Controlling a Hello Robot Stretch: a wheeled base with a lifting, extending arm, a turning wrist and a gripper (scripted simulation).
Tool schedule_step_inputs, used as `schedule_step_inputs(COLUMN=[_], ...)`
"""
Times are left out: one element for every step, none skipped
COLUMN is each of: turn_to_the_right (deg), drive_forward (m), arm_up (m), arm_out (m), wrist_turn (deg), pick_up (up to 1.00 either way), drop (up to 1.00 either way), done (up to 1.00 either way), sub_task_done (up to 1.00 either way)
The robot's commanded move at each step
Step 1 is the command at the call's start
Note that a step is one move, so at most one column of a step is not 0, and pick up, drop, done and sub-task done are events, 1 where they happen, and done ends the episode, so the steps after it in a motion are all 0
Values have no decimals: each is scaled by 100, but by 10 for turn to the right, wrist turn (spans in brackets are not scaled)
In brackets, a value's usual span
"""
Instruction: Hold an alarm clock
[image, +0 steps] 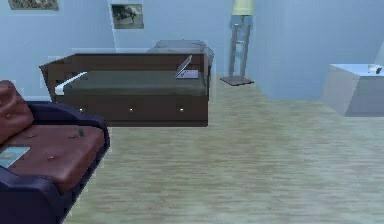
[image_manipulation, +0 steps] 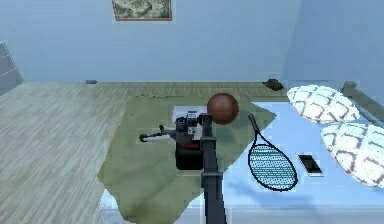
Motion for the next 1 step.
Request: schedule_step_inputs(turn_to_the_right=[0], drive_forward=[0], arm_up=[0], arm_out=[0], wrist_turn=[360], pick_up=[0], drop=[0], done=[0], sub_task_done=[0])
